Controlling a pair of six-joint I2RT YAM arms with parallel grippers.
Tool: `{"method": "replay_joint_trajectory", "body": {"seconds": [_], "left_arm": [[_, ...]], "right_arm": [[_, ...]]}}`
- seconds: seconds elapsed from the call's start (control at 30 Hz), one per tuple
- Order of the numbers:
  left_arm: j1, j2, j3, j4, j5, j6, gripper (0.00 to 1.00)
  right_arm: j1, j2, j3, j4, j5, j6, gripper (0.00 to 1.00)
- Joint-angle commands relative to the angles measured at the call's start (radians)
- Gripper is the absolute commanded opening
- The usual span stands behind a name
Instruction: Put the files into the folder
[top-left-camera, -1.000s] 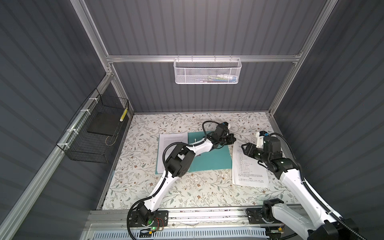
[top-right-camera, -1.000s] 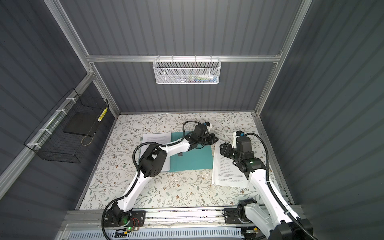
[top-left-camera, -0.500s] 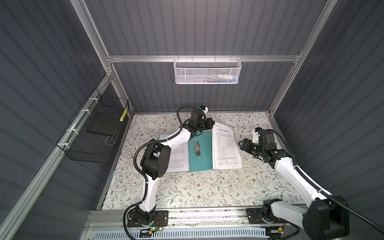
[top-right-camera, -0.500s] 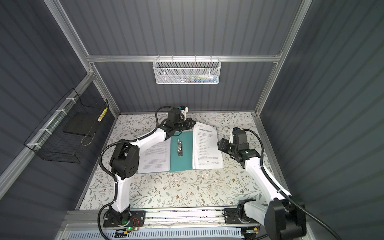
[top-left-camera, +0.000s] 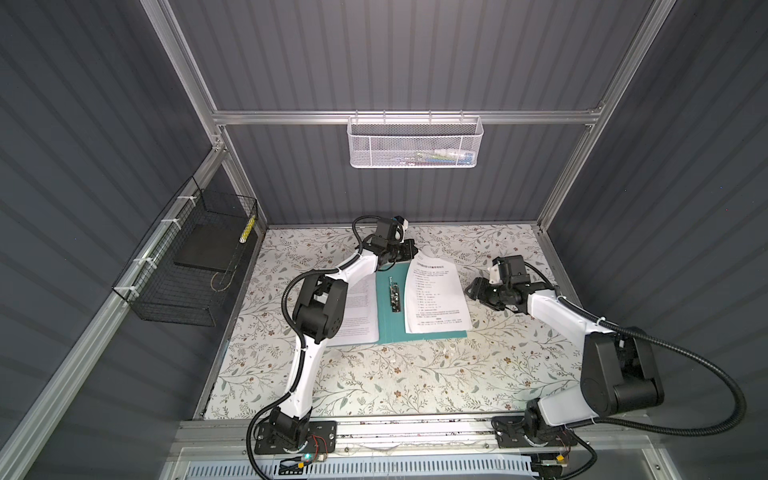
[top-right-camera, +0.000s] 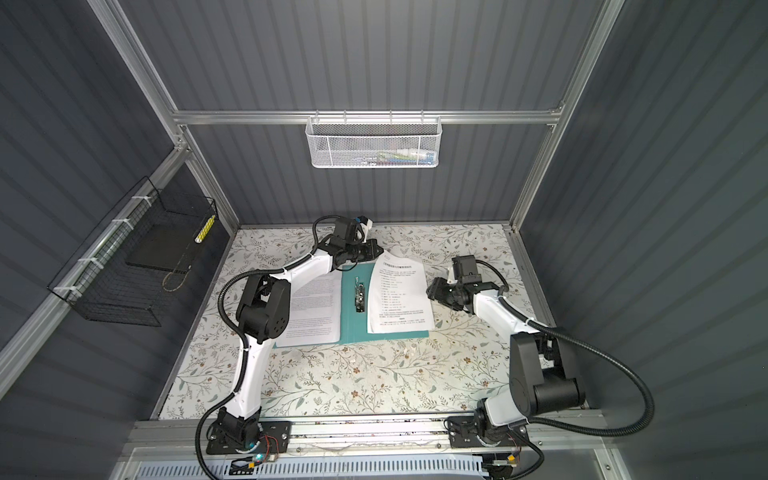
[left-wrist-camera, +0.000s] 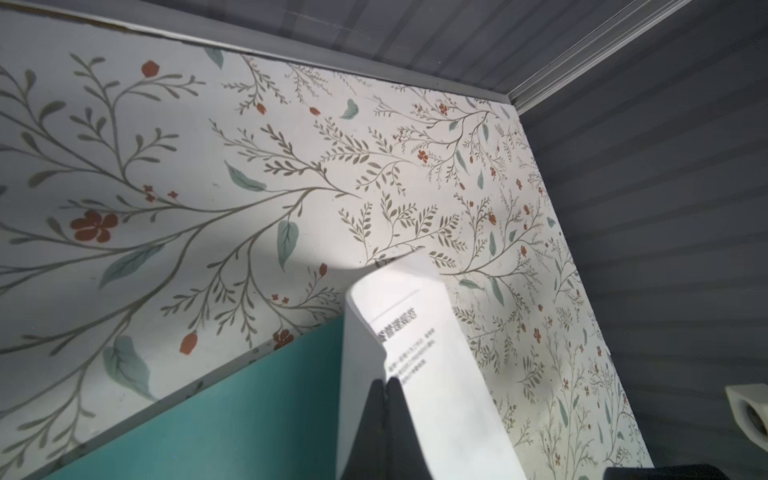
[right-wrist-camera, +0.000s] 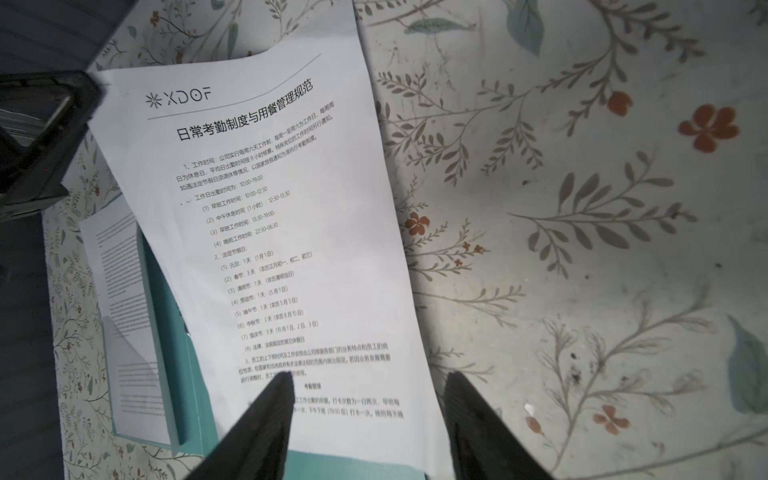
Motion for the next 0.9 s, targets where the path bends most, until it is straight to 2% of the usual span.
{"method": "replay_joint_trajectory", "body": {"seconds": [0.0, 0.33, 0.87], "left_arm": [[0.029, -0.003, -0.025, -0.013, 0.032, 0.021, 0.0], [0.049, 0.023, -0.042, -0.02, 0.036, 0.027, 0.0], [0.057, 0.059, -0.095, 0.04, 0.062, 0.005, 0.0]], "right_arm": [[-0.001, 0.04, 0.025, 0.006, -0.017, -0.015, 0.6], [0.0, 0.096, 0.019, -0.013, 0.05, -0.029, 0.62], [0.022, 0.171, 0.03, 0.023, -0.027, -0.008, 0.61]]}}
